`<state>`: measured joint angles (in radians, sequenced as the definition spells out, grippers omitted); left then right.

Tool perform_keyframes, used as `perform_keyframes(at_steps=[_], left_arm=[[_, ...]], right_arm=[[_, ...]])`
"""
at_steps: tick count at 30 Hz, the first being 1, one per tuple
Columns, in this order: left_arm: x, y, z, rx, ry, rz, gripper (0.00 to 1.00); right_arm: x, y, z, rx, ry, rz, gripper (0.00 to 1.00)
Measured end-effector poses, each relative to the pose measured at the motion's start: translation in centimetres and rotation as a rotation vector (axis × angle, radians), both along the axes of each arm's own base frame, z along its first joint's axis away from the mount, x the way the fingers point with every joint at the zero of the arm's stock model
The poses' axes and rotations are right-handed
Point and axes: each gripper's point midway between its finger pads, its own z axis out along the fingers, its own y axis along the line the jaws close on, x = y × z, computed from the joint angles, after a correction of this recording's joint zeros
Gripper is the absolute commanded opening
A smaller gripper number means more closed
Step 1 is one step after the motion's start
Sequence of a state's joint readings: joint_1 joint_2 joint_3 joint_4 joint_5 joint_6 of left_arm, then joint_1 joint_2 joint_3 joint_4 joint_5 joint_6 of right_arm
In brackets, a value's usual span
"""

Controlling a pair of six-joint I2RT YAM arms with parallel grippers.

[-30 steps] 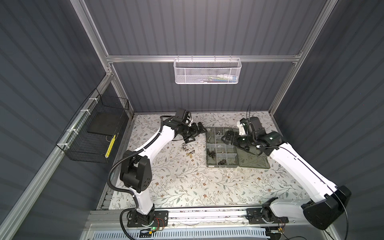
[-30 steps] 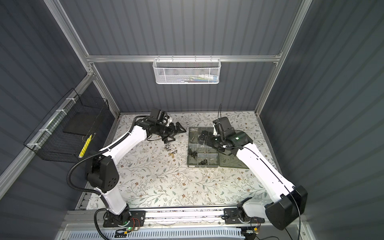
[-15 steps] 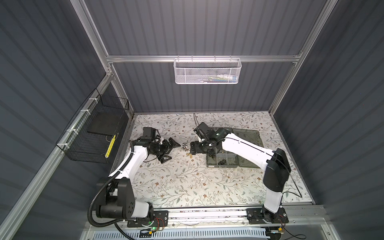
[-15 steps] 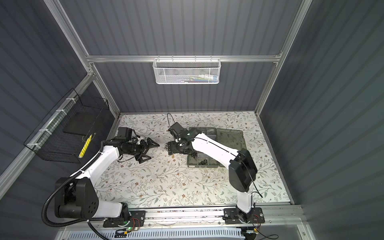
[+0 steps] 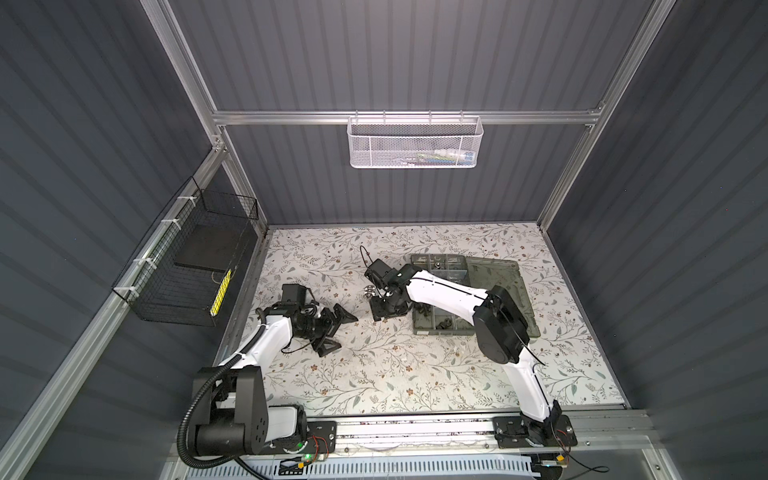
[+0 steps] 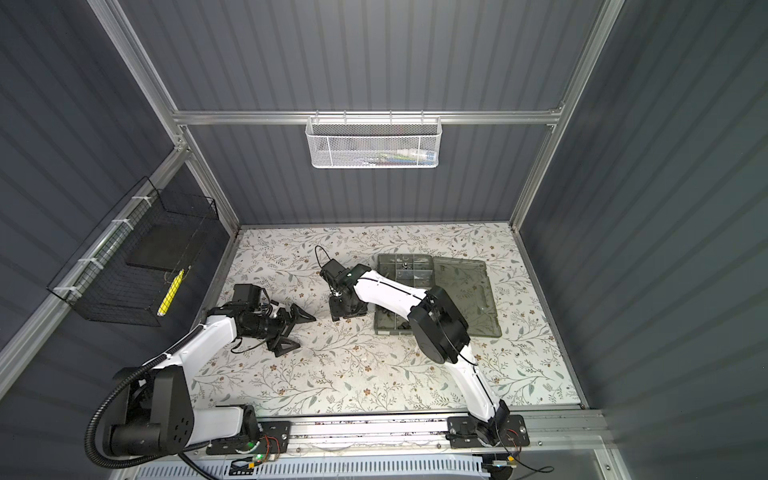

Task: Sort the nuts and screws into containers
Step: 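Withdraw the left gripper toward the robot while the right gripper reaches over the pile, then lower the right gripper onto a brass wing nut and close it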

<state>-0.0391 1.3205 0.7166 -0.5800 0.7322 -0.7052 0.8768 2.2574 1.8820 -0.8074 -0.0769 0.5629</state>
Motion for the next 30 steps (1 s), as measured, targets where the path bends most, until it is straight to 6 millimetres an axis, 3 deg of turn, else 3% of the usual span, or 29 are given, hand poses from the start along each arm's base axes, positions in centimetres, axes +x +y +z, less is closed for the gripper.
perform_keyframes(at_steps=[9,19,30], left_arm=[[0.0,0.0,0.0,0.0,-0.016,-0.015,1.0],[-0.2,0.0,-0.2,0.002,-0.019,-0.027,1.0],[-0.4,0.0,-0.3,0.002,-0.017,-0.029,1.0]], right_arm=[[1.7,0.7,-2.7,-0.031,0.031,-0.021,0.49],[3.4,0.8,-2.8,-0.035,0.029,-0.042,0.46],[3.6,1.0,-3.0,-0.044,0.029,-0.024,0.32]])
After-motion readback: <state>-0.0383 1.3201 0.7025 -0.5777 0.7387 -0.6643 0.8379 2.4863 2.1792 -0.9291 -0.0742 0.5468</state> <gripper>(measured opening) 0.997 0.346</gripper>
